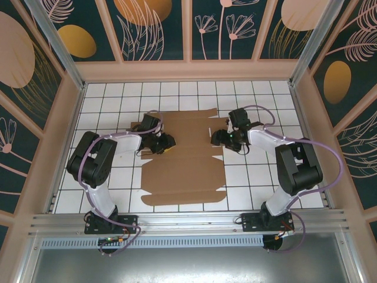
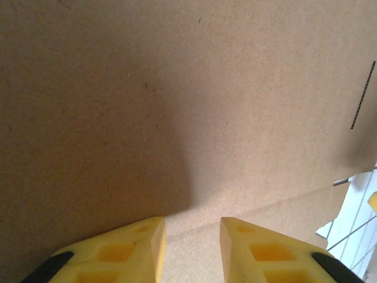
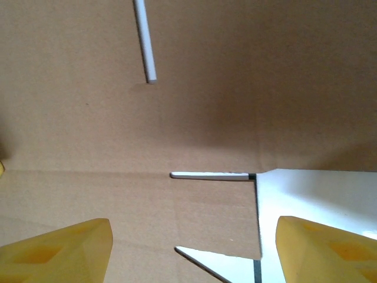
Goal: Fold the paper box
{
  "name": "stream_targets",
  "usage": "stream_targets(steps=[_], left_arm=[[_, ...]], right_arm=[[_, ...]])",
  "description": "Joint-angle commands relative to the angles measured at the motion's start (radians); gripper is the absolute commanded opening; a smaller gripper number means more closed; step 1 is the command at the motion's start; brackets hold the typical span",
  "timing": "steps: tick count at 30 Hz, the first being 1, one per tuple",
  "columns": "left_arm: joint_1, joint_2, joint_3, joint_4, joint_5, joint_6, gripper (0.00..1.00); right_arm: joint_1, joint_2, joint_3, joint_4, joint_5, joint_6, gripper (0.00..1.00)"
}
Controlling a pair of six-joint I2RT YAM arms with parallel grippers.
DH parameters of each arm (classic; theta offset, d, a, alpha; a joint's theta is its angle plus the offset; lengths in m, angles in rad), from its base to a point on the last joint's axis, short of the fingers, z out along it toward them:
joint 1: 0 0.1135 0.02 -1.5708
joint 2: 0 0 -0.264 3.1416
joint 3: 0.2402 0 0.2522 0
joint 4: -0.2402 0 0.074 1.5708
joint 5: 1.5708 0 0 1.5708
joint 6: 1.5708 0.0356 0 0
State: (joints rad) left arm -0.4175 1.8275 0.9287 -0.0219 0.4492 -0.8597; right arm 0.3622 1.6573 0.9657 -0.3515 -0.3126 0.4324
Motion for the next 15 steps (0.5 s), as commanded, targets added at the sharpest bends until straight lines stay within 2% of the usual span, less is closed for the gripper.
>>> stream_targets(steps=[1,7,11,15], left_arm=[[0.000,0.037,-0.039,0.011,0.008,-0.032,0.31],[0.000,0.053,-0.067,0.034,-0.023,-0.047,0.29],[0.000,0.055,-0.063,0.035,-0.032,-0.043,0.28],[0.002,0.060,-0.068,0.036,-0.034,-0.039,0.28]], right_arm=[[0.007,0.043,0.001,0.021,-0.037,0.014,0.74],[0.058,0.077,-0.006,0.000,-0.031,0.020,0.74],[0.062,0.068,-0.007,-0.036,0.048,-0.001,0.74],[0.047,0.064,0.011,-0.046,-0.014,-0.015,0.74]])
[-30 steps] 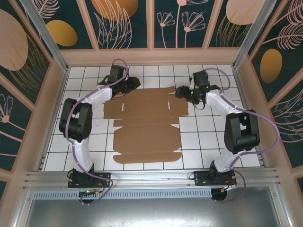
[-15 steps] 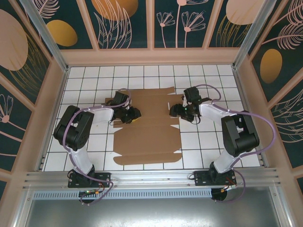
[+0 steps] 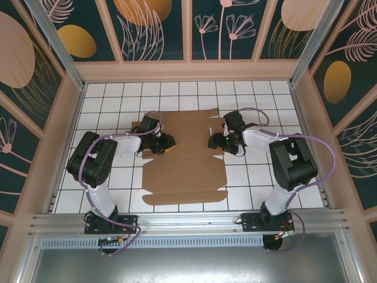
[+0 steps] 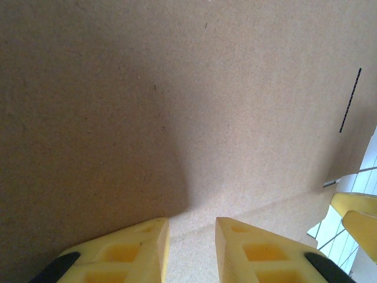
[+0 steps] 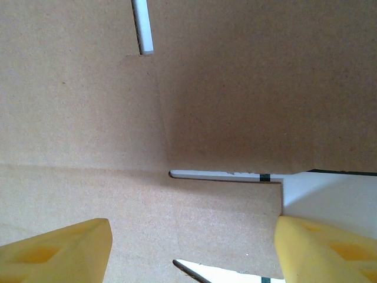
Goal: Fold the paper box
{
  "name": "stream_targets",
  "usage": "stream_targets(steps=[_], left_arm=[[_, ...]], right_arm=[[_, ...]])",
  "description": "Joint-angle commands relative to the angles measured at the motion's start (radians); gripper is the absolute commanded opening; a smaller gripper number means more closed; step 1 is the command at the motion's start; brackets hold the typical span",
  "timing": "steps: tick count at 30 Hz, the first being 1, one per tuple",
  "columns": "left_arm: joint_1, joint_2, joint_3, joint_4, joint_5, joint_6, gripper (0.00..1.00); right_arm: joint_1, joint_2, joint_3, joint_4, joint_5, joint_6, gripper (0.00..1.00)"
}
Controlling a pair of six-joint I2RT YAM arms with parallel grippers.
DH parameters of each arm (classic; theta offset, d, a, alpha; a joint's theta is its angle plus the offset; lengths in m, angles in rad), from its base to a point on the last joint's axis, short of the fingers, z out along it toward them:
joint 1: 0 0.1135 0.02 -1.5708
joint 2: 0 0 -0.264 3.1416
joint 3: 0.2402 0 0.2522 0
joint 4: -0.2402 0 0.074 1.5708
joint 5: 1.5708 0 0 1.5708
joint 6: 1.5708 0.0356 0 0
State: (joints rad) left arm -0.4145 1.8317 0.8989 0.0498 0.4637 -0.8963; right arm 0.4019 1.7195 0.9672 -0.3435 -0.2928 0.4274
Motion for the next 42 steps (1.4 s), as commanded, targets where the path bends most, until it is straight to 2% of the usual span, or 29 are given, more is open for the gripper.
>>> stream_targets(steps=[1,8,11,16,21,26,33,39,42], left_arm=[[-0.001,0.057,-0.039,-0.034,-0.048,0.000,0.28],[0.000,0.050,-0.038,-0.039,-0.053,0.007,0.28],[0.000,0.050,-0.043,-0.035,-0.054,0.006,0.28],[0.000,0.055,-0.045,-0.021,-0.045,0.005,0.28],[0.000,0.058,-0.047,-0.013,-0.041,0.002,0.27],[0.001,0.061,-0.049,-0.008,-0.040,0.002,0.27],[0.000,0.067,-0.045,-0.008,-0.045,0.002,0.27],[0.001,0.067,-0.047,-0.007,-0.045,0.002,0.27],[0.000,0.063,-0.045,-0.013,-0.051,0.006,0.27]], right_arm=[[0.008,-0.001,0.022,-0.071,-0.004,-0.018,0.74],[0.049,0.044,0.073,-0.154,0.179,-0.079,0.75],[0.082,0.074,0.066,-0.156,0.177,-0.072,0.75],[0.091,0.084,0.052,-0.102,0.018,-0.050,0.75],[0.083,0.031,0.064,-0.026,-0.141,-0.006,0.75],[0.053,-0.044,0.082,-0.009,-0.236,0.035,0.75],[0.034,-0.110,0.094,-0.035,-0.276,0.046,0.75],[0.050,-0.113,0.054,0.055,-0.337,0.106,0.75],[0.061,-0.089,0.070,0.045,-0.303,0.095,0.74]])
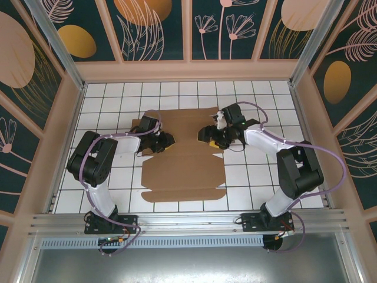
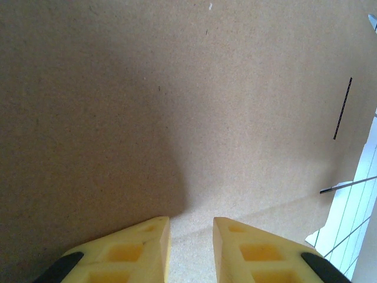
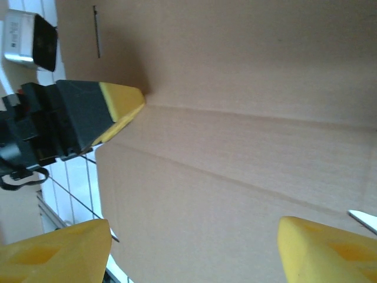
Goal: Fold the paper box
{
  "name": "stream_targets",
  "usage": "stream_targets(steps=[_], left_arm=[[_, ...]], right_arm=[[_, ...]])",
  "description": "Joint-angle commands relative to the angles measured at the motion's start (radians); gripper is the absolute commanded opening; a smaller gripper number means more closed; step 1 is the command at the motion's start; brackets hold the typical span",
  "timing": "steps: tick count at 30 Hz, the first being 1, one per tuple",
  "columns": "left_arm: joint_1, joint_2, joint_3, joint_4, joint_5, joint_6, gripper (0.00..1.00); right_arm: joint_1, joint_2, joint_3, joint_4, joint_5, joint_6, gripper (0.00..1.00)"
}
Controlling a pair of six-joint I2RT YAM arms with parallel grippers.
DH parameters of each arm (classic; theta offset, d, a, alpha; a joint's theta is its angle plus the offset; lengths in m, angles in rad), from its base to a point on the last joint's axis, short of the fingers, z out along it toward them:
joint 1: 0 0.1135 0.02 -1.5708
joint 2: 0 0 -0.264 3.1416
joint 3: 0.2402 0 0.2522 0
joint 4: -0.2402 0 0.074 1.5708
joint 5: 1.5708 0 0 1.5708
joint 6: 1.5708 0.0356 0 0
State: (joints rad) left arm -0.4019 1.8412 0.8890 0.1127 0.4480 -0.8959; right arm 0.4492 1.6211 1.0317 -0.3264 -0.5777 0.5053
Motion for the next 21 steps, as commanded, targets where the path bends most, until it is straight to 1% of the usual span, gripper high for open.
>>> stream_targets(steps=[1,2,4,7,8,16,21], left_arm=[[-0.012,0.053,-0.037,-0.077,-0.038,0.007,0.27],[-0.012,0.052,-0.037,-0.076,-0.038,0.005,0.27],[-0.012,0.053,-0.038,-0.079,-0.038,0.007,0.27],[-0.012,0.053,-0.036,-0.077,-0.036,0.005,0.27],[-0.012,0.053,-0.036,-0.077,-0.035,0.007,0.27],[-0.012,0.048,-0.036,-0.081,-0.038,0.012,0.26],[-0.012,0.049,-0.035,-0.082,-0.036,0.015,0.26]], right_arm=[[0.005,-0.002,0.010,0.013,0.043,0.007,0.74],[-0.007,-0.016,0.010,0.003,0.093,-0.004,0.74],[-0.038,-0.033,0.019,-0.057,0.255,-0.039,0.76],[-0.066,0.004,0.030,-0.126,0.394,-0.093,0.76],[-0.066,0.024,0.031,-0.138,0.422,-0.107,0.76],[-0.048,0.116,0.014,-0.108,0.435,-0.129,0.78],[-0.029,0.160,0.026,-0.098,0.410,-0.127,0.78]])
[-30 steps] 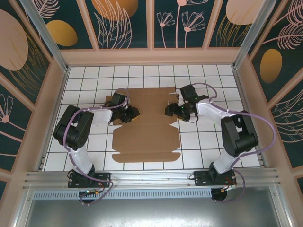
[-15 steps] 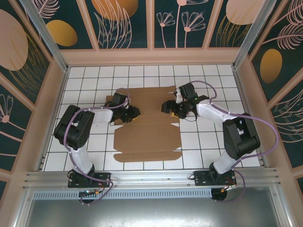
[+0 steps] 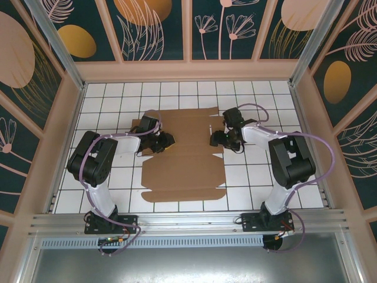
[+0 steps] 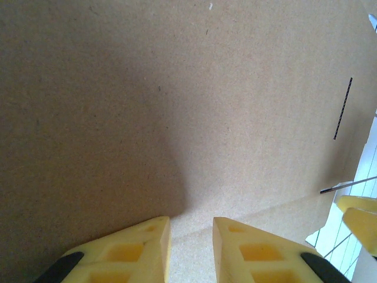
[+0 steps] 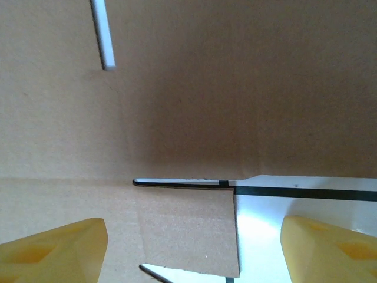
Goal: Fold the paper box
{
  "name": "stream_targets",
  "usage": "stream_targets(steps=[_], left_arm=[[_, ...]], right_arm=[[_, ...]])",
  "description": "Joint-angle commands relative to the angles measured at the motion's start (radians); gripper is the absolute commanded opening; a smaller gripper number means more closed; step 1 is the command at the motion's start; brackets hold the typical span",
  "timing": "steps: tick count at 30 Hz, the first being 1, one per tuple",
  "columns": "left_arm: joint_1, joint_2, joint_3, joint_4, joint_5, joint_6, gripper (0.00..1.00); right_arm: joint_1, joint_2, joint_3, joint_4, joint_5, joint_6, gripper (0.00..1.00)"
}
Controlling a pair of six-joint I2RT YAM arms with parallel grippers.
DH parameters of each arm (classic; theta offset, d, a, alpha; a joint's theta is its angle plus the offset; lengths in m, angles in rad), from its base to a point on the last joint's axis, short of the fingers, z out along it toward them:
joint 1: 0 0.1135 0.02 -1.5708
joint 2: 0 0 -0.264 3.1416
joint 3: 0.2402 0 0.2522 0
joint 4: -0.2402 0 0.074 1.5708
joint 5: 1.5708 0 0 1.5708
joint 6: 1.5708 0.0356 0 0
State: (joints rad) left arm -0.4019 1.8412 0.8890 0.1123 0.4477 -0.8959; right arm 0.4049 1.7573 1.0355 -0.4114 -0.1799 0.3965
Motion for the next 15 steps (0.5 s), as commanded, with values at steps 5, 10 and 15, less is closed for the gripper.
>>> stream_targets(steps=[5,10,15], left_arm=[[-0.012,0.052,-0.032,-0.079,-0.034,0.014,0.26],[-0.012,0.054,-0.032,-0.076,-0.033,0.011,0.26],[-0.013,0.053,-0.033,-0.077,-0.035,0.014,0.26]], right_arm=[[0.054,0.047,0.033,0.001,-0.063,-0.001,0.78],[0.081,0.043,0.058,0.000,-0.111,0.015,0.77],[0.077,0.014,0.064,-0.002,-0.152,0.028,0.77]])
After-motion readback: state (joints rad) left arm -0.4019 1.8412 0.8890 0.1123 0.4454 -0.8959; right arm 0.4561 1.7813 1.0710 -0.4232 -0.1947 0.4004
